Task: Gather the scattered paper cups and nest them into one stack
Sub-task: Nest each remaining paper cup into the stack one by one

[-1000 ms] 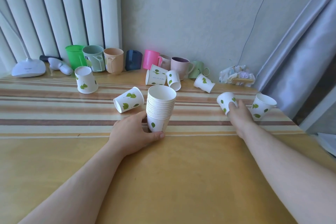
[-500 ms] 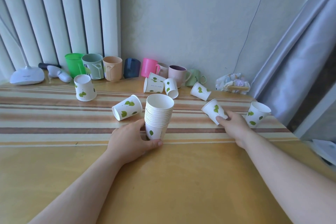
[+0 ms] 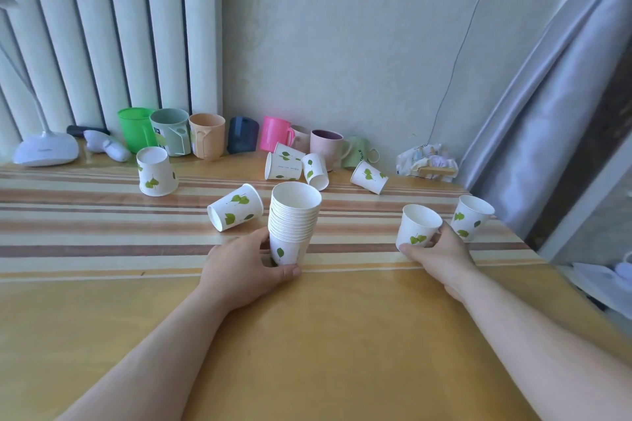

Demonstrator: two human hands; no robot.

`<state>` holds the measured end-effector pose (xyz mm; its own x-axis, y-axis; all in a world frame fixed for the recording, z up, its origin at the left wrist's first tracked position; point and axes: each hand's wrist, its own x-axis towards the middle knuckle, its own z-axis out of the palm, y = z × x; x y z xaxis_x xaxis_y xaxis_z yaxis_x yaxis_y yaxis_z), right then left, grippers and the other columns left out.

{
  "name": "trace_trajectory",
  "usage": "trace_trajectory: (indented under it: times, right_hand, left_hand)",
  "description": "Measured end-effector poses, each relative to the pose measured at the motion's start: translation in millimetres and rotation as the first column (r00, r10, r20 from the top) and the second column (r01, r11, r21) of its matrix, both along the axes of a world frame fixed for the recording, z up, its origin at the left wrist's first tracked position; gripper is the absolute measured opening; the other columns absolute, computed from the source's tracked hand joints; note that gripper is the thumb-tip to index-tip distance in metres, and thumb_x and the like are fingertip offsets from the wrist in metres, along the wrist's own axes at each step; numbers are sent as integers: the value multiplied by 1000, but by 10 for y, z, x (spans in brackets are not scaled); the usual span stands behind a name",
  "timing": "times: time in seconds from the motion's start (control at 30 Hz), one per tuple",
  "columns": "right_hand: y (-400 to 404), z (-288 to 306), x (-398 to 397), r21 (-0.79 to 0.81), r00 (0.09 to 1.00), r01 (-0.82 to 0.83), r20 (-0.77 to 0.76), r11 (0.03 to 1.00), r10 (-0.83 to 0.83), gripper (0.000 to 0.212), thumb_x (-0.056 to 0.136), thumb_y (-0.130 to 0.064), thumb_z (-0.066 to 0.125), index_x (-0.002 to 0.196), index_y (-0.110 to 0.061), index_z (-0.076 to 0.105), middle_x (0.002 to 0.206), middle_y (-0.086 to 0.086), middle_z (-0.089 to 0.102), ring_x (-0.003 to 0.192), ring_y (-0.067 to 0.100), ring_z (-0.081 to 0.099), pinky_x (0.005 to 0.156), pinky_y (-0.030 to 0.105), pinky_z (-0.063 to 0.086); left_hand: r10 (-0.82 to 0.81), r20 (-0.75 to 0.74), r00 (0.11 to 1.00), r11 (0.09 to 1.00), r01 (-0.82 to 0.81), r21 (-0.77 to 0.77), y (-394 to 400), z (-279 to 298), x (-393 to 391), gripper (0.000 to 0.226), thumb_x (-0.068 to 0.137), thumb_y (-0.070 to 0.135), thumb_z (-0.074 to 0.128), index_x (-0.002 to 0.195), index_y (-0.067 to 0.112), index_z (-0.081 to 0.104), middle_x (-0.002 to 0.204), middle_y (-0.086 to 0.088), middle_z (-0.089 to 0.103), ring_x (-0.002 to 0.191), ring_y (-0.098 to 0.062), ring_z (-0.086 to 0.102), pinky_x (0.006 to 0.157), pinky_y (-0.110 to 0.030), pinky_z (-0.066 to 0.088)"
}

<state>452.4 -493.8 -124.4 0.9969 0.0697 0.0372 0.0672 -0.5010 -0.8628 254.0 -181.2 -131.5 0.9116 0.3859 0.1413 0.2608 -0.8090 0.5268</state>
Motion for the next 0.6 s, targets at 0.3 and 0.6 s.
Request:
trace_trajectory:
  times: [0.3, 0.6]
  right_hand:
    - [688, 460, -436, 345, 990, -103, 130, 933, 61, 47, 85, -16, 89, 127, -17, 69, 112, -7, 78, 105, 9, 75, 80, 27, 54]
    - [1597, 765, -1113, 373, 877, -478, 256, 795, 407, 63, 67, -37, 92, 125, -28, 69, 124, -4, 77, 115, 22, 73, 94, 40, 62]
  left_hand:
    - [-10, 6, 1000, 1000, 10, -10, 24, -32, 19, 62, 71, 83, 71, 121, 46, 64, 112, 28, 73, 111, -5, 67, 91, -39, 55]
    - [-11, 28, 1000, 1000, 12, -22, 21, -27, 7, 56, 74, 79, 75, 119, 47, 64, 96, 35, 64, 109, -6, 66, 89, -39, 52]
